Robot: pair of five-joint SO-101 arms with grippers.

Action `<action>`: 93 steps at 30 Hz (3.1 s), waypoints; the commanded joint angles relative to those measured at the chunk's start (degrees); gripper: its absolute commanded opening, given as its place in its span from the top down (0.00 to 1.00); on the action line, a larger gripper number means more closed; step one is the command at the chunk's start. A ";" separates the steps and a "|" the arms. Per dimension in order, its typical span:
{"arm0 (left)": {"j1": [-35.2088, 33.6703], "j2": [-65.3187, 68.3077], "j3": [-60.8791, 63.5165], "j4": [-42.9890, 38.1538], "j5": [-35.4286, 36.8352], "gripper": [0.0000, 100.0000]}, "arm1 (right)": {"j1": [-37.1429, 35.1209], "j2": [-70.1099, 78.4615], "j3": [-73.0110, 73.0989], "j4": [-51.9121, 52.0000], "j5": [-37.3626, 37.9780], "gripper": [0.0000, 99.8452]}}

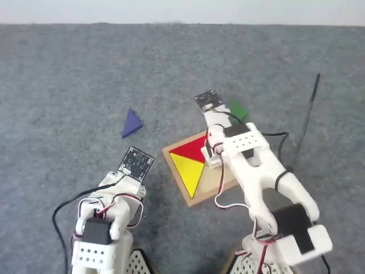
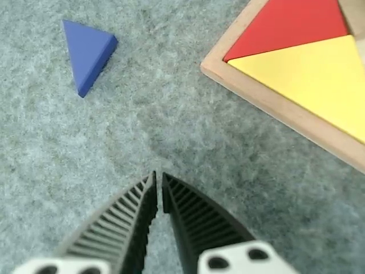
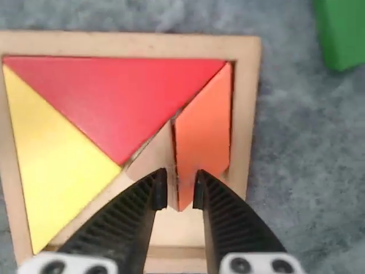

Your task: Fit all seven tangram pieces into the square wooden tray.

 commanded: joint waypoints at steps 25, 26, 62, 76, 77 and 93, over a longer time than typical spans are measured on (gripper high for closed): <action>0.00 -0.97 -0.57 -0.09 -0.88 0.98 | -6.37 -6.64 3.16 2.51 5.45 0.91; 0.00 -0.97 -0.57 -0.09 -0.88 0.98 | -6.46 -5.41 2.55 2.51 5.45 0.91; 0.00 -0.97 -0.57 -0.09 -0.88 0.98 | -0.48 -16.22 10.81 -8.22 4.31 0.98; 0.00 -0.97 -0.57 -0.09 -0.88 0.98 | 2.77 -3.38 -2.46 4.35 3.87 0.98; 0.00 -0.97 -0.57 -0.09 -0.88 0.98 | 2.86 -1.54 -3.52 4.53 3.87 0.98; 0.00 -0.97 -0.57 -0.09 -0.88 0.98 | 3.12 7.34 -7.47 0.75 3.78 0.98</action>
